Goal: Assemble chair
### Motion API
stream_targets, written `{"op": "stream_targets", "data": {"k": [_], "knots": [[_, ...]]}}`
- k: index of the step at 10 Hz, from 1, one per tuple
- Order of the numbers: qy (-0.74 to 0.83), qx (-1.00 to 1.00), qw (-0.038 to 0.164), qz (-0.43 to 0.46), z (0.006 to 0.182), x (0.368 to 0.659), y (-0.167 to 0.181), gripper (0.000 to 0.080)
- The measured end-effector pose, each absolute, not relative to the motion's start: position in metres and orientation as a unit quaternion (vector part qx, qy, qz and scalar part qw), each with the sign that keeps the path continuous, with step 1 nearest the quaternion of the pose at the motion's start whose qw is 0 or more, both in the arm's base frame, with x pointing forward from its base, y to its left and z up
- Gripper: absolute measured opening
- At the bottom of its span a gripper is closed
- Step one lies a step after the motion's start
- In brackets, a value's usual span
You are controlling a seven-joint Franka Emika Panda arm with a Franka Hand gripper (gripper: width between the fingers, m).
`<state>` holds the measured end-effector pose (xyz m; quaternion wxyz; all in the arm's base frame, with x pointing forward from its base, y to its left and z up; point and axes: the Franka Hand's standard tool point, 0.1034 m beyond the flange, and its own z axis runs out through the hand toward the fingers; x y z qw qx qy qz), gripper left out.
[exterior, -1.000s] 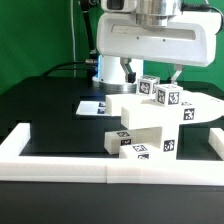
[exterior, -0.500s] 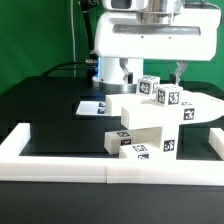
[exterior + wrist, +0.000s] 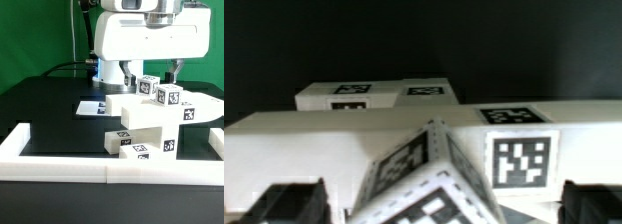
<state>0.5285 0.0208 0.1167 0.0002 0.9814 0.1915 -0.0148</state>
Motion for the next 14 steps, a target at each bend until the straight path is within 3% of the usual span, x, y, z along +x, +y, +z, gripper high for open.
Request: {"op": "stream_targets", "data": {"k": [4,8,10,11,12,14], "knots": [[0.315,0.949,-0.002,-0.015,0.1163,0.5284,0.018,0.0648],[0.34,0.94,-0.002,-0.016,0.1154,0.5281,0.0158,0.0648],[0.34,0.94,-0.002,-0.016,0.1153,0.5281,0.0157,0.0377],[0.34,0.94,-0.002,-0.016,0.1153,0.528,0.0156,0.0377],[0.335,0.942,-0.002,-0.016,0.1153,0.528,0.0156,0.0287],[0.328,0.944,-0.002,-0.016,0.1153,0.528,0.0155,0.0287]]}}
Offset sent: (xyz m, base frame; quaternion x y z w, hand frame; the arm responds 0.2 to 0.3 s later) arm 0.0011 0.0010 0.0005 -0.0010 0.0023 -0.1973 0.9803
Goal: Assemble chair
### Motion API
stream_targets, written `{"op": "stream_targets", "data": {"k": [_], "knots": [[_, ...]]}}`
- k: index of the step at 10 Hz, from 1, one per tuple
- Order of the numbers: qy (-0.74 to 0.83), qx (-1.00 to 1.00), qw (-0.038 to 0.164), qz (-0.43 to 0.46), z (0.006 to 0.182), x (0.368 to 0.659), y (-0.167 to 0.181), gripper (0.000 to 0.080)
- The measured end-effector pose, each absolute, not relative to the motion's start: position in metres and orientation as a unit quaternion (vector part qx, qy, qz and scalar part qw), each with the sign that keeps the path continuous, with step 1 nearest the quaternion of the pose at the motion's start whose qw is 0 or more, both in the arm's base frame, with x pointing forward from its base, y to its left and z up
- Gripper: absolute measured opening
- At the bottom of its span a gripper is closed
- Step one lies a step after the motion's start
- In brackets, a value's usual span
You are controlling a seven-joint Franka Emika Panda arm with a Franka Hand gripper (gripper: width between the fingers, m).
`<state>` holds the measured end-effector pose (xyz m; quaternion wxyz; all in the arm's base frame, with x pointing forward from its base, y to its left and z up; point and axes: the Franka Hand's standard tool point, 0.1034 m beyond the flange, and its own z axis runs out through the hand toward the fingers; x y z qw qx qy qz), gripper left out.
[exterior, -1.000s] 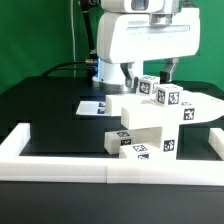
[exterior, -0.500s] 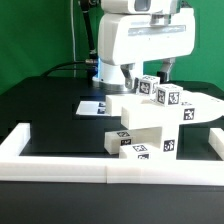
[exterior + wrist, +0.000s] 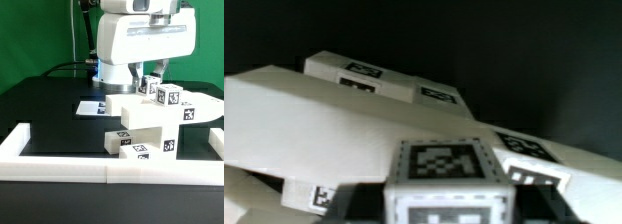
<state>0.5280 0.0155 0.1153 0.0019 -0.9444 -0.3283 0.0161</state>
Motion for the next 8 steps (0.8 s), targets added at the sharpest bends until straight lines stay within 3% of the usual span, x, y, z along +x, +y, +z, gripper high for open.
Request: {"op": "stream_targets", "data": {"k": [8], "knots": [[-0.06,-0.998,-0.002,0.016,0.1149,0.5279,0.0165,0.0287]]}}
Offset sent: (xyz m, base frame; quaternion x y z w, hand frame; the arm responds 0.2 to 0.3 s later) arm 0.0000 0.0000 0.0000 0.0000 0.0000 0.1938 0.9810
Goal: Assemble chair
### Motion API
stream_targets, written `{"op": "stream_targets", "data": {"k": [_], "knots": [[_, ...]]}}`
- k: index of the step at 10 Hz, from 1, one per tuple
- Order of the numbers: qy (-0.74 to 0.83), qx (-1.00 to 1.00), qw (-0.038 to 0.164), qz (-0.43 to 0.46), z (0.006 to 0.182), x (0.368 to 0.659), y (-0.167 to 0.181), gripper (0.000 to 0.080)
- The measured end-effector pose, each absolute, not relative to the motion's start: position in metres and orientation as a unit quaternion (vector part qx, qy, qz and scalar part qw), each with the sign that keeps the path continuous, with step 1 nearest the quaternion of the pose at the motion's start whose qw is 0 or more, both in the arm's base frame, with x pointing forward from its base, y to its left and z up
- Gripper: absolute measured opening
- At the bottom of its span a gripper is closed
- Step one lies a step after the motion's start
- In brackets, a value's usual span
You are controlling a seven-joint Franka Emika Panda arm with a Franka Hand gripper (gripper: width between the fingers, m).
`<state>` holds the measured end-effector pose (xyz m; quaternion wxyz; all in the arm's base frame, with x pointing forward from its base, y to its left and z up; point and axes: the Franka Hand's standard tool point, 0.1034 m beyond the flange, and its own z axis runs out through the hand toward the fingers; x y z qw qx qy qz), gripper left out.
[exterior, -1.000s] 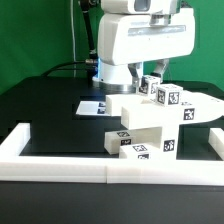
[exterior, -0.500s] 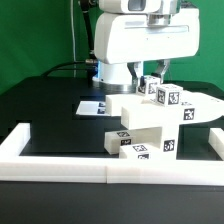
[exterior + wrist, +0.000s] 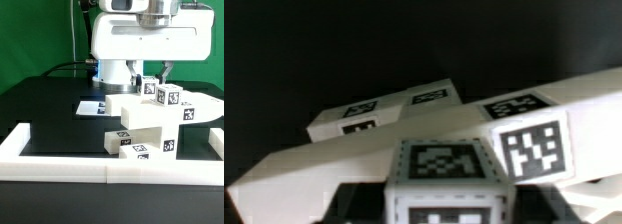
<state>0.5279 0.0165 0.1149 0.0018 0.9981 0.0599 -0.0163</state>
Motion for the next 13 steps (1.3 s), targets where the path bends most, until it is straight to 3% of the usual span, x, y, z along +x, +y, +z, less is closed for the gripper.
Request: {"op": "stream_targets", "data": {"k": [13], "knots": [[-0.316,0.948,0.006,-0.014,0.1151,0.5281,0.0193,0.0288]]}}
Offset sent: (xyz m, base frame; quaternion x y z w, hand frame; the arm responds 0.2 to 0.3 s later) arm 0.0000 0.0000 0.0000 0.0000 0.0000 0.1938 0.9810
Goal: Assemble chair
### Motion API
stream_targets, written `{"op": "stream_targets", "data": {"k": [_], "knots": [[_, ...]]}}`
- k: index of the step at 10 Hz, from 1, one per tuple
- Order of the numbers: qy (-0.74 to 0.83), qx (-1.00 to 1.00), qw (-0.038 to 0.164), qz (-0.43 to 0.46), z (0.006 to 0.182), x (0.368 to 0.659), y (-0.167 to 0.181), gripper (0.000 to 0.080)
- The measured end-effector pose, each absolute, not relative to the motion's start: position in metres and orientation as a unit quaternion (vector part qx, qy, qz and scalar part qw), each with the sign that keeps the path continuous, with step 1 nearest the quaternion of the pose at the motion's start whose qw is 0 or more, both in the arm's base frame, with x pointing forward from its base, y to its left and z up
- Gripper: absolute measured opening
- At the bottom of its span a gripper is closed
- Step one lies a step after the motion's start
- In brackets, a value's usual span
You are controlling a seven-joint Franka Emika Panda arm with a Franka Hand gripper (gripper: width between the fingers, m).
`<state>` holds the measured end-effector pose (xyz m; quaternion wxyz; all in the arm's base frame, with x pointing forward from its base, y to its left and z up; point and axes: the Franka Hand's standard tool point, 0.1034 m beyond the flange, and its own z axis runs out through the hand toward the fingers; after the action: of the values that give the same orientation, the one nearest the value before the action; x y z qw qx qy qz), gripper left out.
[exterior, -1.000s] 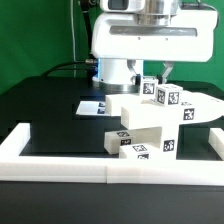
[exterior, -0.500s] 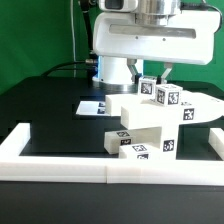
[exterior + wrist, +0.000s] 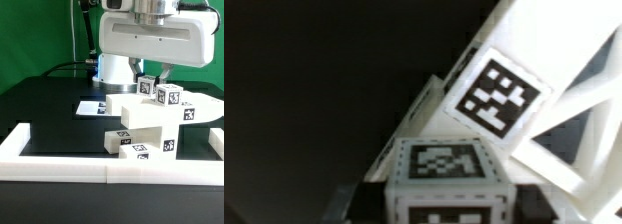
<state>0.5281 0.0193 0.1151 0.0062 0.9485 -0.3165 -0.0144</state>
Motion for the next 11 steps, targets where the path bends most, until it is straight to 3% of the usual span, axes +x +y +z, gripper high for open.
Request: {"op": "stream_targets", "data": {"k": [5,7,8,9,11], "knots": [[-0.415,0.91,0.003,-0.015,0.1149,0.5281,0.0217,0.0288],[-0.381,0.924,0.004,-0.016,0.1143,0.5277,0.0214,0.0533],[-0.381,0.925,0.004,-0.017,0.1139,0.5273,0.0219,0.0533],[-0.361,0.932,0.004,-0.017,0.114,0.5274,0.0217,0.0629],[-0.282,0.959,0.003,-0.016,0.115,0.5277,0.0239,0.0643]]}}
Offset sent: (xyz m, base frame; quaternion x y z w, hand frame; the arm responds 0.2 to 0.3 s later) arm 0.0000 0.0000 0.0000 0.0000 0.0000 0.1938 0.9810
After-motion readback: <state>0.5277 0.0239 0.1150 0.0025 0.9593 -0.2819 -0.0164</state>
